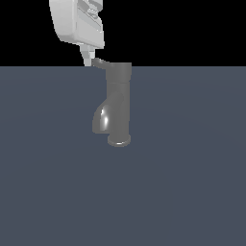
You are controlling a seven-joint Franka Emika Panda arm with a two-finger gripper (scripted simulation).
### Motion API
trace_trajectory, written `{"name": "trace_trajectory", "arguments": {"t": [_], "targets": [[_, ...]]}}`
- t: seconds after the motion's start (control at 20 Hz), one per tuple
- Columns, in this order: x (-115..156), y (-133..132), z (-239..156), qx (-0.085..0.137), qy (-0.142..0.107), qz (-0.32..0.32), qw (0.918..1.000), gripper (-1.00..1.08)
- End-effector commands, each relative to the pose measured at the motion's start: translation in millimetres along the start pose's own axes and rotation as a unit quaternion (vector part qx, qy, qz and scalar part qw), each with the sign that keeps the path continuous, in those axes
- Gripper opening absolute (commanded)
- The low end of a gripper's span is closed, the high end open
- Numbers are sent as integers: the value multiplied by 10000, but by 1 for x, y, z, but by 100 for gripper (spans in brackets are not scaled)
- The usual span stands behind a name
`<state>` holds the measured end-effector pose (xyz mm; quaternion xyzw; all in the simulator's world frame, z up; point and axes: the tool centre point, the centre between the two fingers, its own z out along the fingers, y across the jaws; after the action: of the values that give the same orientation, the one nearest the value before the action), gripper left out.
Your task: Turn on the faucet by rotating a designated handle.
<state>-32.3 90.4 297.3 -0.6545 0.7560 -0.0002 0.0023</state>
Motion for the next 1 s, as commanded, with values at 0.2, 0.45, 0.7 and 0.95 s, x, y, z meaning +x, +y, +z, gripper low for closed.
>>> {"name": "trace_trajectory", "arguments": {"t": [0.2,0.45,0.7,0.95], "targets": [[15,6,0,-5,7,12,10000,-100],[41,14,0,-10,10,41,10000,-100],[67,21,0,-15,14,71,10000,-100],[52,25,0,-7,7,-166,9999,-100]]}}
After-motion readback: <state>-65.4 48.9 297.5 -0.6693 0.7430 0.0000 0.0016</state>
